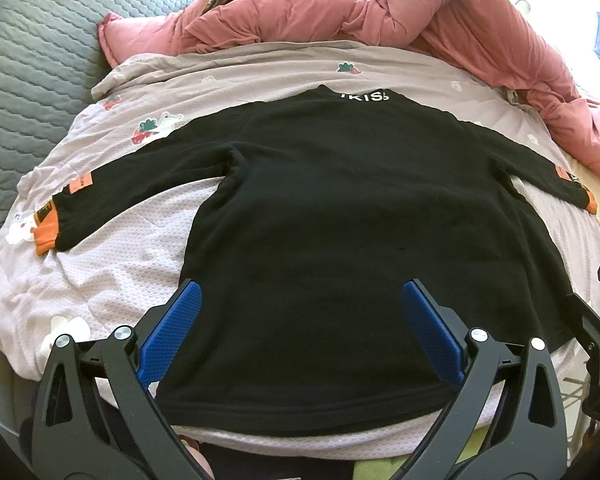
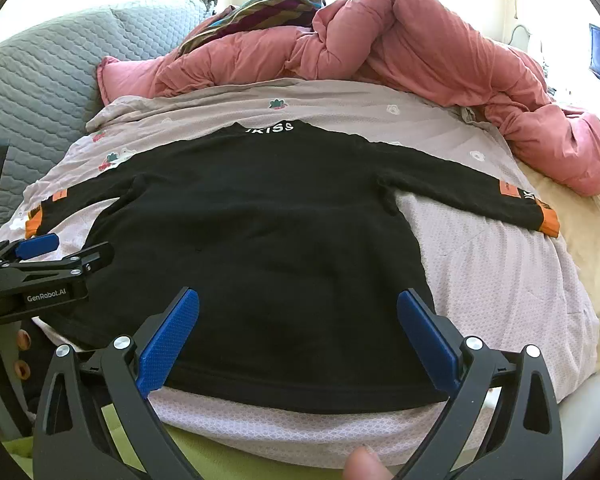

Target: Fold small clothes

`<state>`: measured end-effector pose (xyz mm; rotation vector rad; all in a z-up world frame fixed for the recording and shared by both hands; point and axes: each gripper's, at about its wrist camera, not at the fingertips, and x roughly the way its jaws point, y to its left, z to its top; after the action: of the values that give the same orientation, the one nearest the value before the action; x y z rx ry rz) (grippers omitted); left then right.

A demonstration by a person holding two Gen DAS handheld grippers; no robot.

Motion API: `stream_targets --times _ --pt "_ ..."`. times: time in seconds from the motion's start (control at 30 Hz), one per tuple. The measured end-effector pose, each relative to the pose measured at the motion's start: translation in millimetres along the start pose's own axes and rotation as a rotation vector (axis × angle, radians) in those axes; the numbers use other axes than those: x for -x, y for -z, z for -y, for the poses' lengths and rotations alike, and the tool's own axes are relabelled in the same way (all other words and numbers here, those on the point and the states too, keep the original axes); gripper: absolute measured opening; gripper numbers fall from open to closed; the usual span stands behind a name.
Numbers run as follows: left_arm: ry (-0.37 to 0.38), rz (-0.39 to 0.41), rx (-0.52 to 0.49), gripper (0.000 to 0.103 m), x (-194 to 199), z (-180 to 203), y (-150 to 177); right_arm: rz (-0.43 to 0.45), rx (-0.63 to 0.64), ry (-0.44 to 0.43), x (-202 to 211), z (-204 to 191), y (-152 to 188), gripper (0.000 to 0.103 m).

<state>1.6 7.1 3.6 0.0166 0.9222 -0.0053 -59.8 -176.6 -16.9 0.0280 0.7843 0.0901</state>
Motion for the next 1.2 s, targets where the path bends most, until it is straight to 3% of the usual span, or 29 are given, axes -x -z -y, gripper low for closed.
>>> stream_targets --times 1.2 --pt "-0.013 0.007 -0.009 0.094 2.5 -4.5 4.3 0.007 -0.011 -0.005 -2.3 -1.1 3.3 0.099"
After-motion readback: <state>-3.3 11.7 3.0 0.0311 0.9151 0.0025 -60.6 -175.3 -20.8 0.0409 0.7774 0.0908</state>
